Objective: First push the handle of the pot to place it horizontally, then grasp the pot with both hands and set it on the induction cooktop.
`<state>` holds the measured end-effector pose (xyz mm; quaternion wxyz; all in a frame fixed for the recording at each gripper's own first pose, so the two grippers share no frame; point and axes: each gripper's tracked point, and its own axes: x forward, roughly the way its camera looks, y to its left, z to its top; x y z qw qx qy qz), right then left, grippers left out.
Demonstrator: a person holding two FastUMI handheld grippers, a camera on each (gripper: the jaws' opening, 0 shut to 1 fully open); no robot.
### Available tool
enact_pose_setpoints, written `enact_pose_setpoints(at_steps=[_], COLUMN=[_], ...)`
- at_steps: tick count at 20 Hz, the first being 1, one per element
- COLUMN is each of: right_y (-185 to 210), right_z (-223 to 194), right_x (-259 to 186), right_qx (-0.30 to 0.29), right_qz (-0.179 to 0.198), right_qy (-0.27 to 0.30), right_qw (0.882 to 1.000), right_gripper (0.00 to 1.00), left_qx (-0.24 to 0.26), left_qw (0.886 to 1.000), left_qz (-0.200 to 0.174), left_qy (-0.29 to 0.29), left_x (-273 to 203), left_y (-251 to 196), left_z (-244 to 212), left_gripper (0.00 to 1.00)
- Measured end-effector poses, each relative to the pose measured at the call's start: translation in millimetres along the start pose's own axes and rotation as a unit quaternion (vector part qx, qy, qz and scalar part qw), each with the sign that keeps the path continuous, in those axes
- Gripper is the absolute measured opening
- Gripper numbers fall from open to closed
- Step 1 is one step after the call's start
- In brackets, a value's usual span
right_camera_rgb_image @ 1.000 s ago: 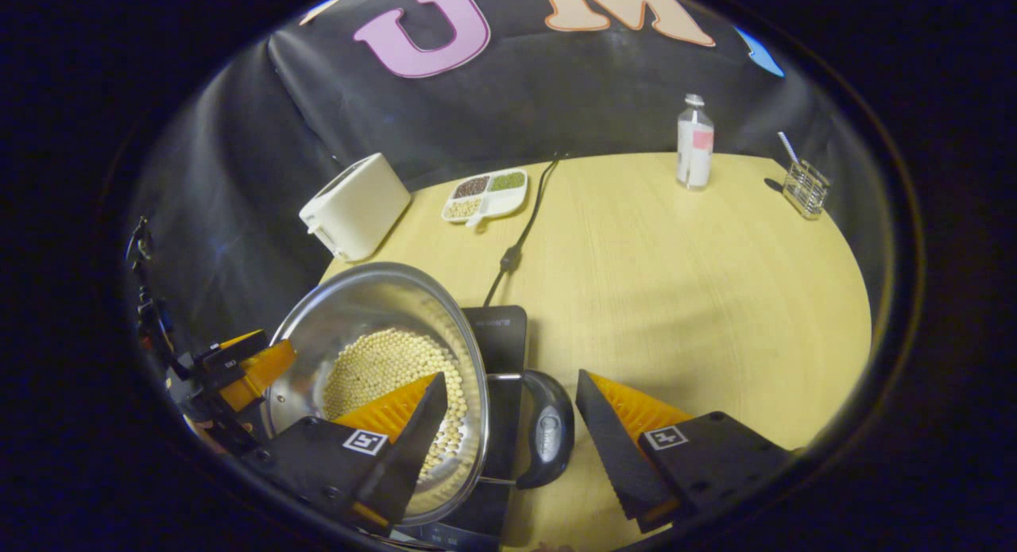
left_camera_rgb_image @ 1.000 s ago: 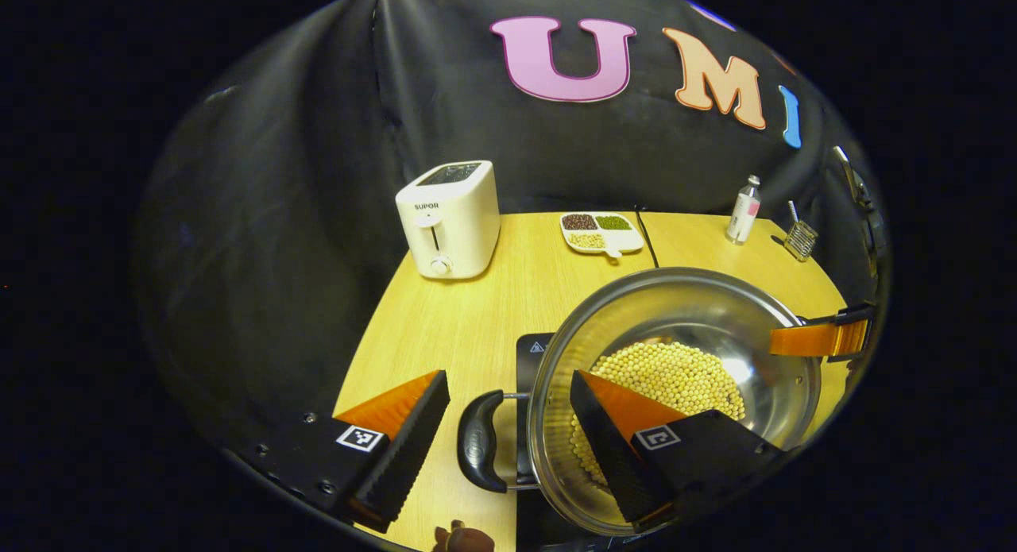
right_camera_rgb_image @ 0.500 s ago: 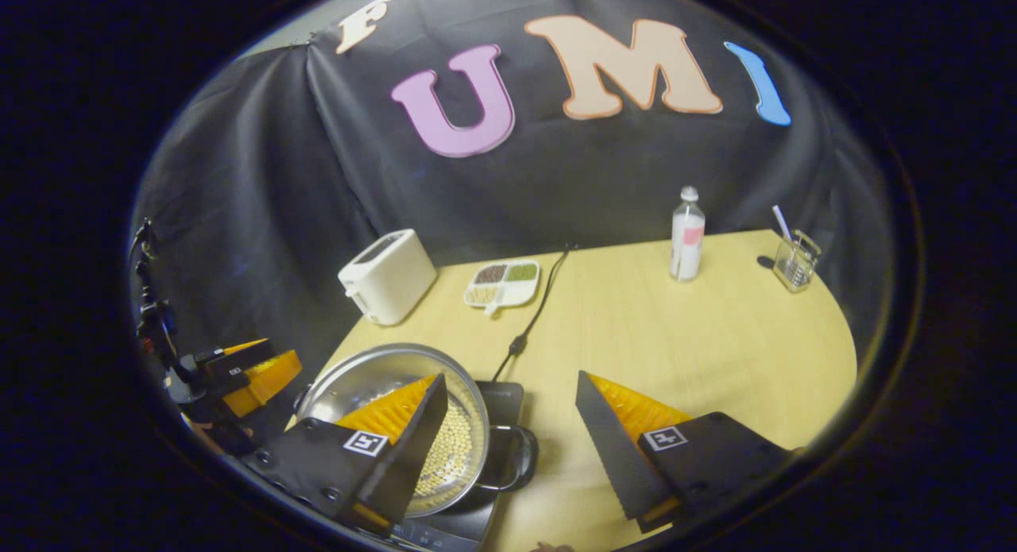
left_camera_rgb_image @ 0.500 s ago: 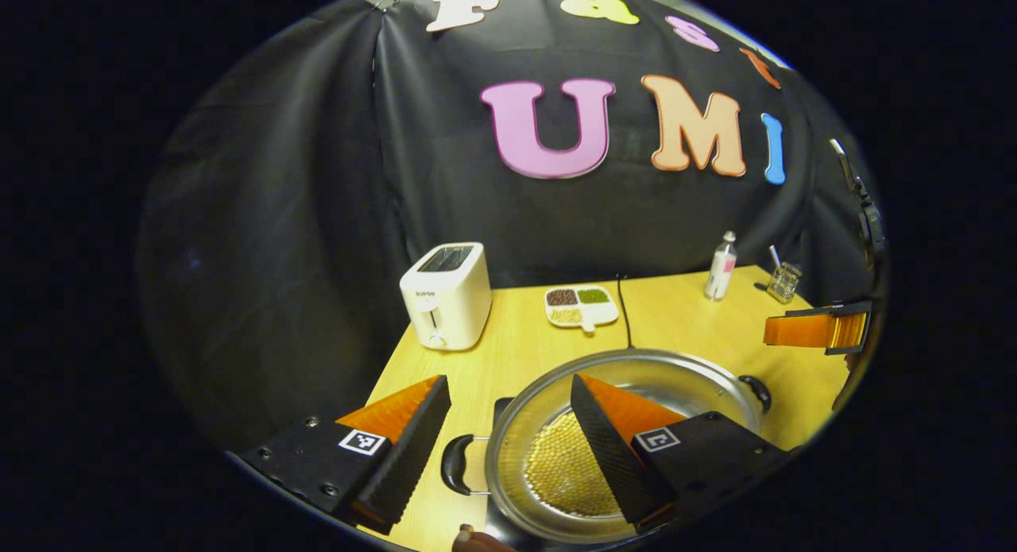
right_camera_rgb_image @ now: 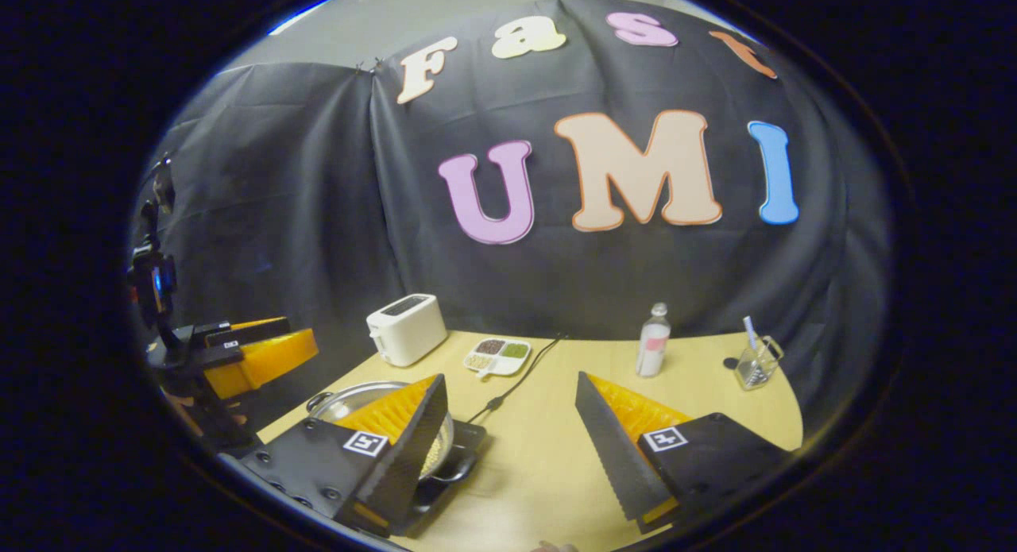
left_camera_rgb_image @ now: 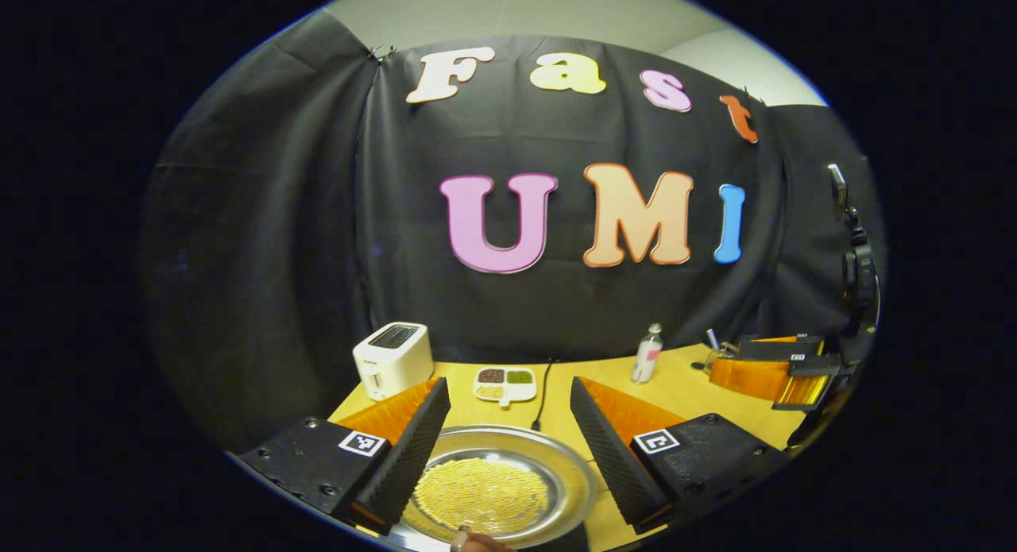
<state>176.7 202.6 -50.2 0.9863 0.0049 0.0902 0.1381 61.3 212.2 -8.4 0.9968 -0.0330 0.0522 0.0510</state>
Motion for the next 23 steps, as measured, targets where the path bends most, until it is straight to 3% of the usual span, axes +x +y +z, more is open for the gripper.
enact_pose_setpoints(at_steps=[2,3,4,6,7,8,9,11,12,13,16,17,23], right_y=[-22,-36,-51,-75,-81,-88,-95,-109,-116,-122,-136,-143,-157], right_z=[7,11,16,24,27,31,33,32,33,33,34,34,38], right_x=[-22,-33,-43,-60,-69,-78,-87,-102,-109,-118,-135,-139,-145], right_qx=[0.008,0.010,0.007,0.002,0.006,0.009,0.009,0.001,-0.005,-0.012,-0.034,-0.040,-0.024], right_qz=[0.006,0.005,0.001,0.003,0.009,0.015,0.022,0.030,0.030,0.030,0.025,0.015,-0.021], right_qy=[-0.006,-0.012,-0.021,-0.039,-0.045,-0.053,-0.058,-0.067,-0.071,-0.074,-0.086,-0.087,-0.092], right_qw=[1.000,1.000,1.000,0.999,0.999,0.998,0.998,0.997,0.997,0.997,0.995,0.995,0.995], right_gripper=[0.94,1.00,0.94,0.94,1.00,1.00,0.94,0.94,1.00,1.00,1.00,0.94,0.94], left_qx=[0.005,0.010,0.013,0.016,0.014,0.011,0.004,-0.012,-0.023,-0.035,-0.058,-0.059,-0.025], left_qw=[1.000,1.000,1.000,0.999,0.999,0.999,0.999,0.999,0.998,0.998,0.996,0.996,0.996], left_qz=[-0.006,-0.008,-0.010,-0.015,-0.018,-0.021,-0.023,-0.034,-0.039,-0.045,-0.059,-0.061,-0.078], left_qy=[-0.011,-0.014,-0.021,-0.030,-0.031,-0.031,-0.033,-0.033,-0.036,-0.032,-0.029,-0.026,-0.022], left_x=[-9,-13,-17,-23,-26,-29,-32,-42,-47,-50,-55,-55,-52], left_y=[-29,-43,-59,-91,-107,-121,-135,-161,-172,-182,-201,-204,-214], left_z=[8,11,15,18,19,18,19,14,10,7,0,-2,2], left_gripper=[0.98,0.98,0.98,0.98,0.98,0.98,0.98,0.97,0.98,0.98,0.98,0.98,0.96])
